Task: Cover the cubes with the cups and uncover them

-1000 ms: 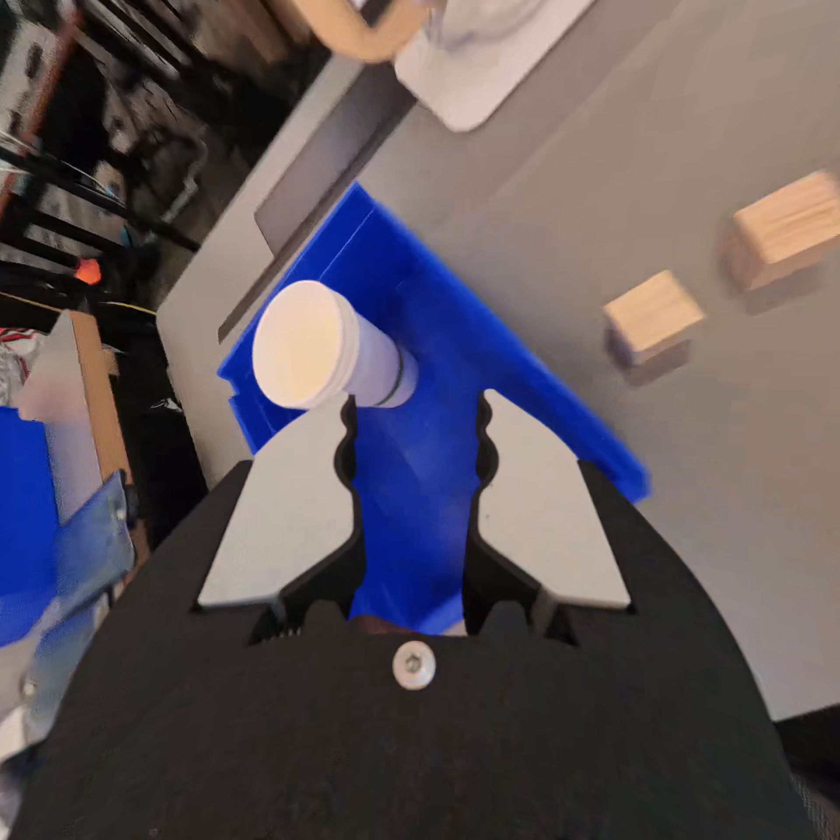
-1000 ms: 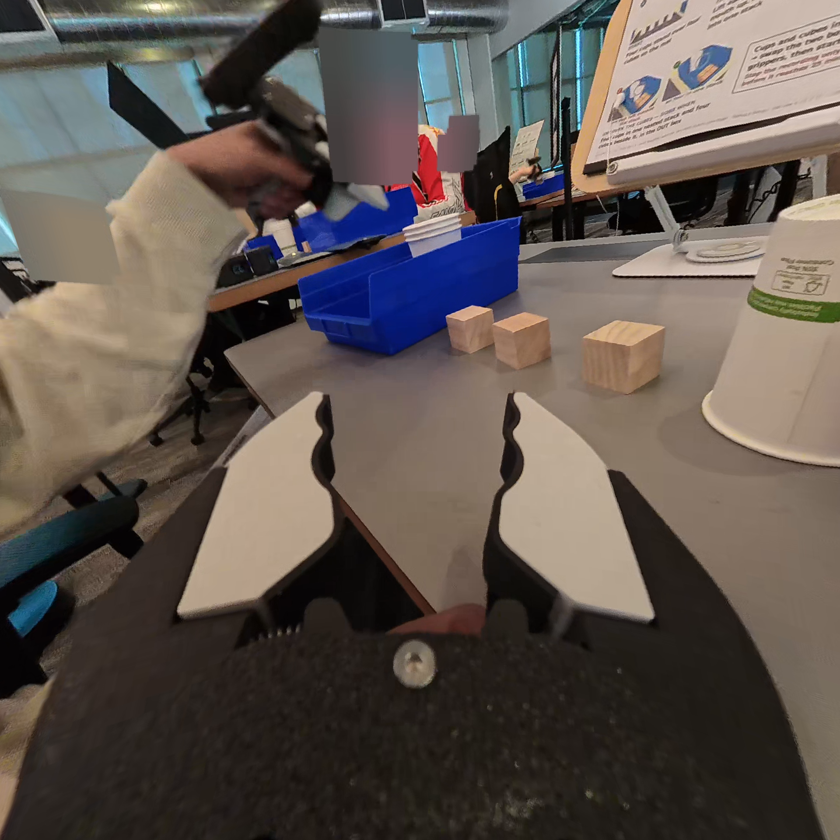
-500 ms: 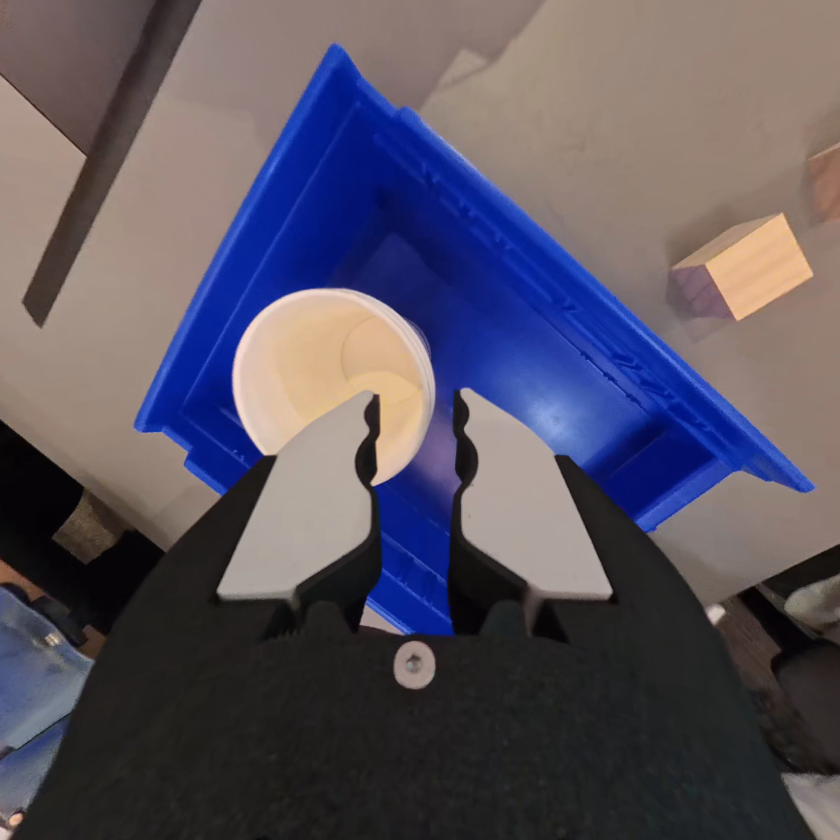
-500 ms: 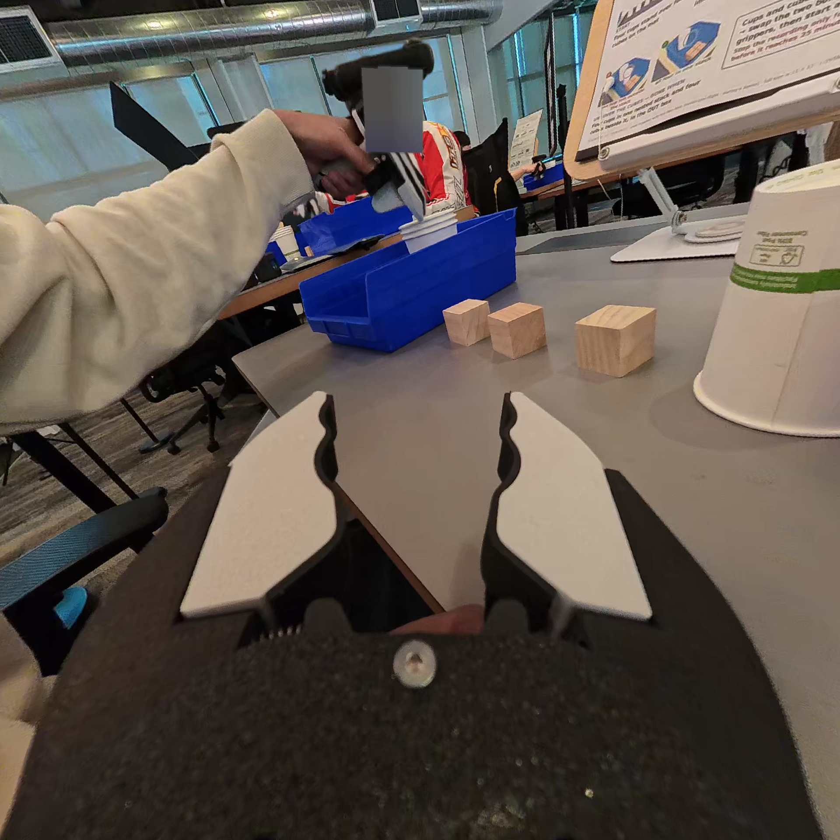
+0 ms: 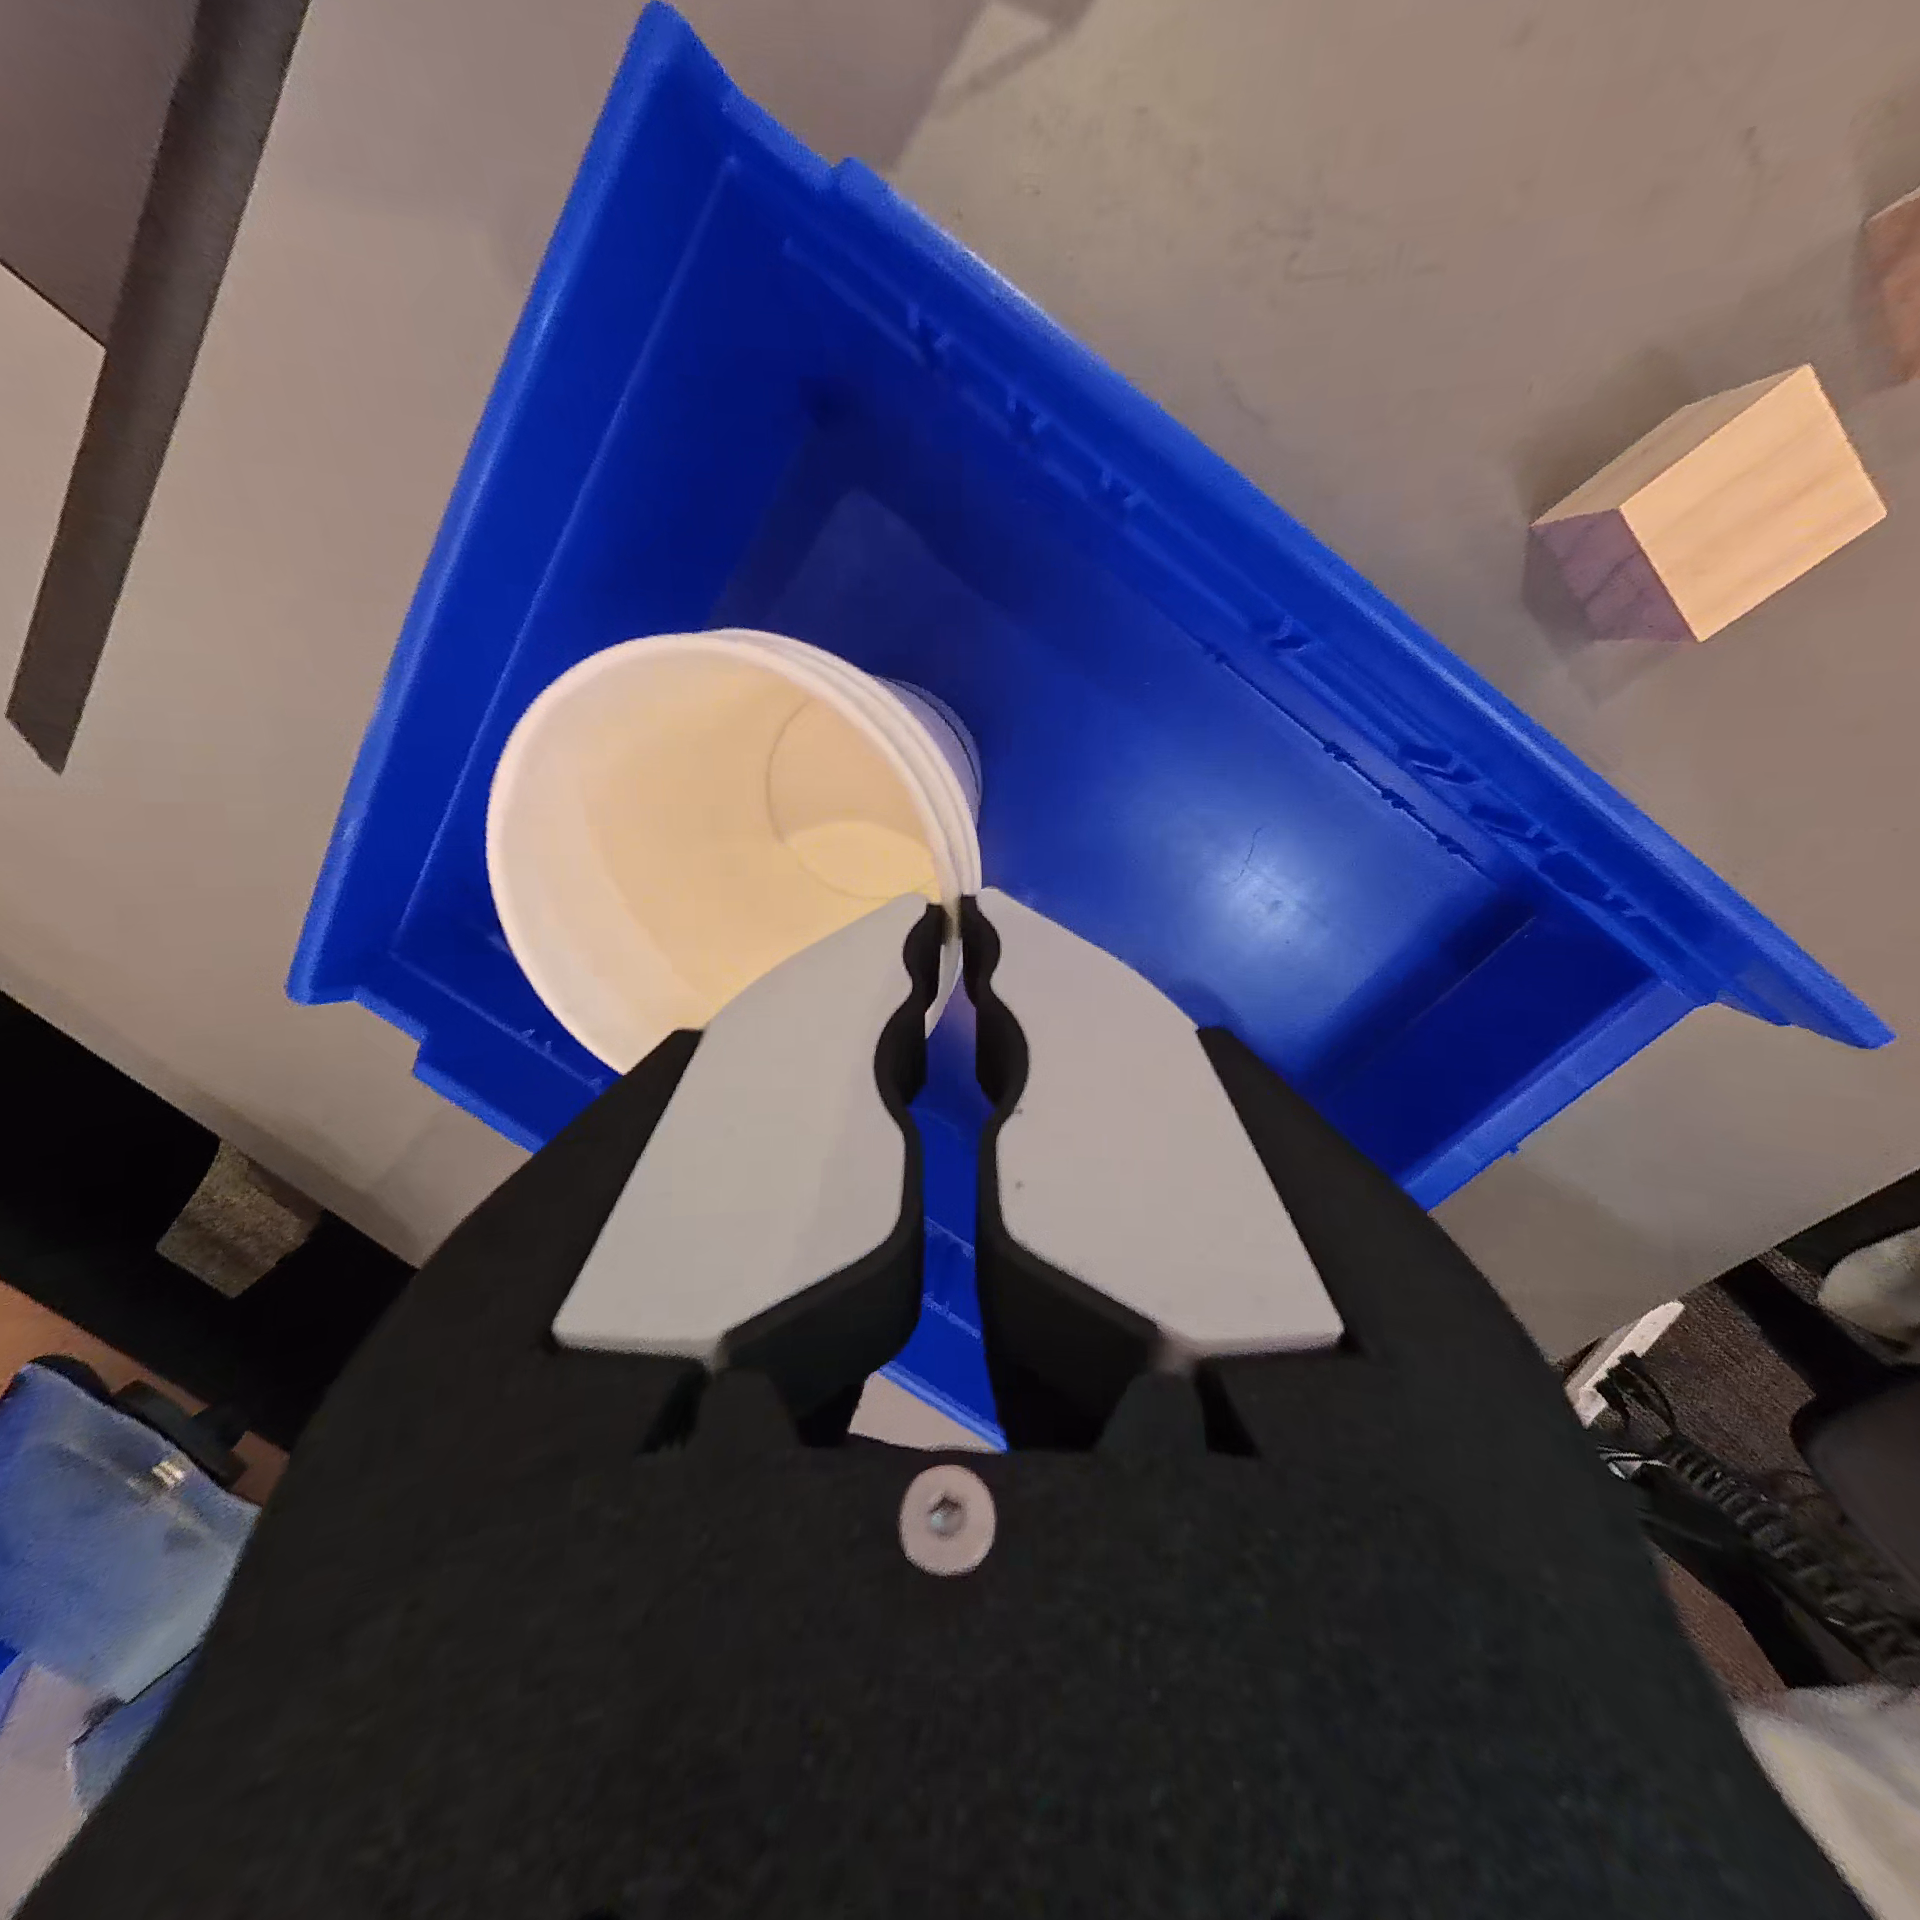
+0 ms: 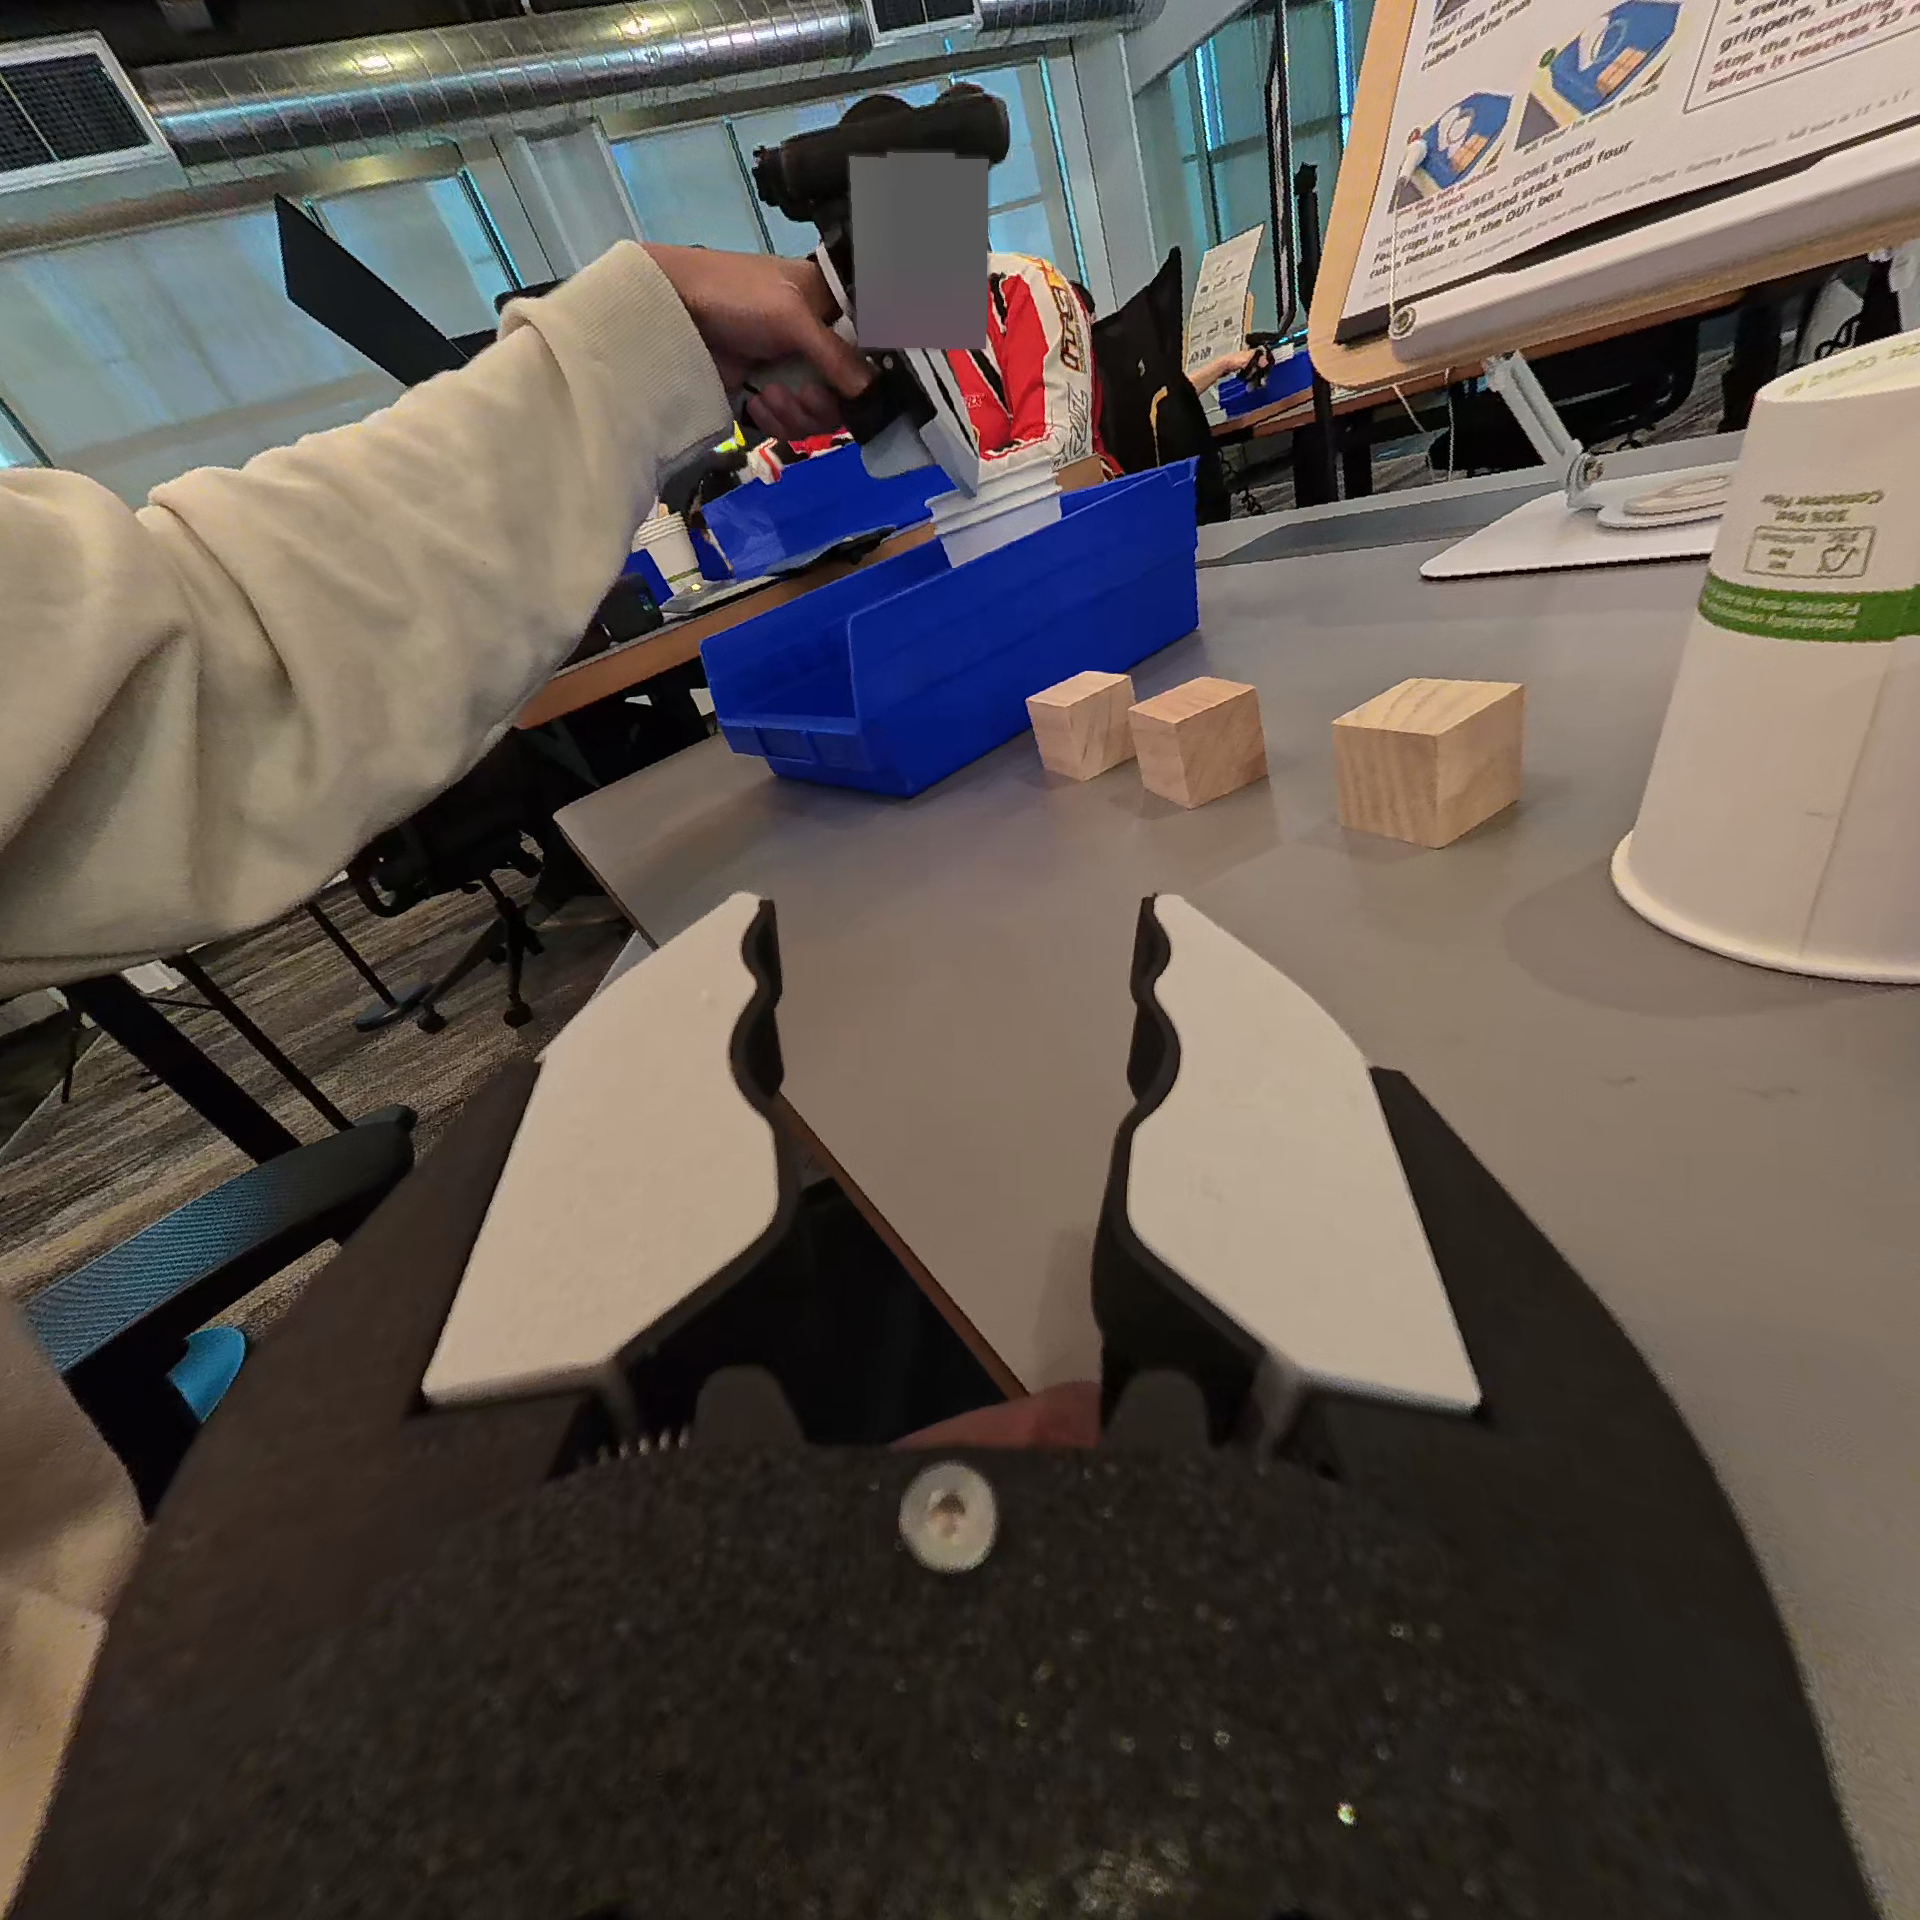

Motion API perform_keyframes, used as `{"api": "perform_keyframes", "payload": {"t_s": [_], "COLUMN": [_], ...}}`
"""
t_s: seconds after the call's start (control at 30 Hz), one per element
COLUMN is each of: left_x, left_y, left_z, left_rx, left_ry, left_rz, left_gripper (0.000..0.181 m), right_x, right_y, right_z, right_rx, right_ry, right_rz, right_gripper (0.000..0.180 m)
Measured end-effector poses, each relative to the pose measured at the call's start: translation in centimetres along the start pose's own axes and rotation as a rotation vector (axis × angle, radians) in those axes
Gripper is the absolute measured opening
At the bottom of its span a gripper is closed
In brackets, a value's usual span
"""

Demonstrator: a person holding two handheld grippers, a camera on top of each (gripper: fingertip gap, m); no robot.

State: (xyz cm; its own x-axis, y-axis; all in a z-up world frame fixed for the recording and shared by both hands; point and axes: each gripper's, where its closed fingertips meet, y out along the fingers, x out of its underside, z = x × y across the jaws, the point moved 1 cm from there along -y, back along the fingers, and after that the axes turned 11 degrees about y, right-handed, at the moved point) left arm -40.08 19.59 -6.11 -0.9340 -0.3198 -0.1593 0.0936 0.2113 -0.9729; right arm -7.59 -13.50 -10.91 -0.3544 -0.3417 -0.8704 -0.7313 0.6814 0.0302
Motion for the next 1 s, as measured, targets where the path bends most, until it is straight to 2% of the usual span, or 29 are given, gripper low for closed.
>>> {"api": "perform_keyframes", "payload": {"t_s": [0.23,0.57,0.73,0.83,1.0], "left_x": [-0.6,-2.7,-3.7,-5.2,-8.6], "left_y": [-3.4,-14.5,-17.2,-18.0,-20.2], "left_z": [-0.4,-1.9,-0.8,1.3,5.9], "left_rx": [-0.043,-0.204,-0.222,-0.185,-0.167], "left_ry": [0.025,0.050,0.081,0.122,0.225], "left_rz": [0.017,0.147,0.222,0.296,0.392], "left_gripper": [0.004,0.003,0.003,0.003,0.003], "right_x": [0.1,0.0,-0.2,-1.9,-6.7], "right_y": [0.1,0.0,0.5,3.4,11.8], "right_z": [0.0,-0.2,-0.1,-1.3,-4.9], "right_rx": [-0.008,-0.017,-0.030,-0.143,-0.481], "right_ry": [0.014,0.030,0.074,0.216,0.530], "right_rz": [-0.011,-0.009,0.008,0.059,0.168], "right_gripper": [0.064,0.063,0.063,0.063,0.075]}}
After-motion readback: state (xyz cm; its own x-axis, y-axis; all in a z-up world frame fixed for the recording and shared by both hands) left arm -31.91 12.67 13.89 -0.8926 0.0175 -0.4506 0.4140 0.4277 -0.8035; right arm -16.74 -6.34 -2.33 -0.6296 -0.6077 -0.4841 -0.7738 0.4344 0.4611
